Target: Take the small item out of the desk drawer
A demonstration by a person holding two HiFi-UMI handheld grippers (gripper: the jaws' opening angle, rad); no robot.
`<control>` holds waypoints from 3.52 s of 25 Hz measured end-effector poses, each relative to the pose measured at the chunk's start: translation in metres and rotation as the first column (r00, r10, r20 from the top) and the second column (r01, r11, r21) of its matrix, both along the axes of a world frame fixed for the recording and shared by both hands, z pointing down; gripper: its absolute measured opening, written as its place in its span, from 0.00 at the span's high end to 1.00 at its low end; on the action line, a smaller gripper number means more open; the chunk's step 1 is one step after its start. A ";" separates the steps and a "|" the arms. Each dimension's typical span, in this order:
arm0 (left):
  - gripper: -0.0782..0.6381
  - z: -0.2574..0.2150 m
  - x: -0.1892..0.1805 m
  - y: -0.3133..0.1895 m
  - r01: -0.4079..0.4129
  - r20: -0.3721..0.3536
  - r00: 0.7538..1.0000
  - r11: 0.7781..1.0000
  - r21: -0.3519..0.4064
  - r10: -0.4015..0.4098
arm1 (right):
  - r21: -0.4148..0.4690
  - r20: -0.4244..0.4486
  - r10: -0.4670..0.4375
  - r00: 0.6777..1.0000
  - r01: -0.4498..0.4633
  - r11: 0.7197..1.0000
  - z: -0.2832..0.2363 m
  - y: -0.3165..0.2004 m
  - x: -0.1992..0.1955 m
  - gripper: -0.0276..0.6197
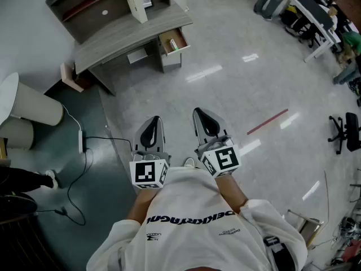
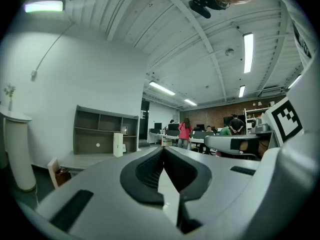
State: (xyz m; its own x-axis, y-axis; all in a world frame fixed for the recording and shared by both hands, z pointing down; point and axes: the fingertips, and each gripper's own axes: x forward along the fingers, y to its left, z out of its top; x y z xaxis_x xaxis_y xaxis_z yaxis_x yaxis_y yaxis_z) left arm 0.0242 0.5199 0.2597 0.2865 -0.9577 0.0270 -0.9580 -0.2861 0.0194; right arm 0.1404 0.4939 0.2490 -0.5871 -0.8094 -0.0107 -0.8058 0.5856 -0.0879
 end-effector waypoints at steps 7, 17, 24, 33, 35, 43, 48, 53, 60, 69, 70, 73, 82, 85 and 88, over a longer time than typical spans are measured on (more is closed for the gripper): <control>0.87 0.015 0.019 -0.010 0.017 0.013 1.000 1.000 -0.025 -0.017 | -0.020 0.029 -0.027 0.999 0.028 0.999 0.012 -0.017 0.015 0.91; 0.87 0.034 0.023 -0.052 -0.006 -0.013 1.000 0.999 -0.054 0.005 | -0.041 0.020 -0.044 0.999 0.045 0.998 0.026 -0.056 0.008 0.91; 0.87 0.043 0.006 -0.128 -0.008 -0.031 1.000 0.999 -0.046 0.007 | -0.035 -0.011 -0.043 0.999 0.043 0.998 0.033 -0.127 -0.009 0.91; 0.87 0.038 -0.023 -0.274 -0.040 -0.037 0.999 0.998 -0.056 0.038 | -0.040 -0.021 -0.041 0.999 0.040 0.998 0.027 -0.263 -0.048 0.91; 0.87 0.034 -0.030 -0.307 -0.054 -0.031 0.998 0.997 -0.061 0.052 | -0.047 -0.017 -0.031 0.999 0.030 0.998 0.023 -0.297 -0.056 0.91; 0.87 0.034 -0.070 -0.436 -0.103 -0.032 0.994 0.990 -0.092 0.100 | -0.080 -0.021 0.022 1.000 -0.024 0.997 0.022 -0.424 -0.095 0.91; 0.87 0.037 -0.085 -0.488 -0.127 -0.035 0.992 0.986 -0.108 0.124 | -0.101 -0.038 0.046 0.998 -0.050 0.994 0.027 -0.473 -0.110 0.91; 0.87 0.046 -0.096 -0.522 -0.151 -0.055 0.988 0.979 -0.136 0.145 | -0.131 -0.052 0.069 0.996 -0.075 0.988 0.036 -0.509 -0.121 0.91; 0.87 0.071 -0.103 -0.556 -0.144 -0.081 0.988 0.971 -0.190 0.131 | -0.180 -0.091 0.049 0.995 -0.064 0.981 0.058 -0.545 -0.132 0.91; 0.87 0.123 -0.093 -0.600 -0.092 -0.081 0.994 0.959 -0.267 0.073 | -0.259 -0.134 -0.006 0.991 -0.029 0.965 0.115 -0.603 -0.123 0.91; 0.87 0.131 -0.091 -0.605 -0.082 -0.086 0.994 0.956 -0.280 0.061 | -0.266 -0.137 -0.016 0.990 -0.021 0.964 0.122 -0.609 -0.123 0.91; 0.87 0.162 -0.086 -0.617 -0.067 -0.088 0.995 0.947 -0.315 0.041 | -0.294 -0.136 -0.032 0.990 -0.009 0.956 0.151 -0.622 -0.123 0.91; 0.87 0.240 -0.076 -0.637 -0.043 -0.093 0.996 0.920 -0.389 0.007 | -0.403 -0.185 -0.061 0.981 -0.019 0.915 0.248 -0.653 -0.122 0.91; 0.87 0.258 -0.075 -0.641 -0.031 -0.093 0.996 0.913 -0.407 -0.007 | -0.434 -0.205 -0.062 0.977 -0.034 0.900 0.275 -0.663 -0.118 0.91; 0.87 0.277 -0.074 -0.645 -0.026 -0.087 0.996 0.906 -0.423 -0.012 | -0.467 -0.218 -0.059 0.974 -0.051 0.883 0.303 -0.672 -0.113 0.91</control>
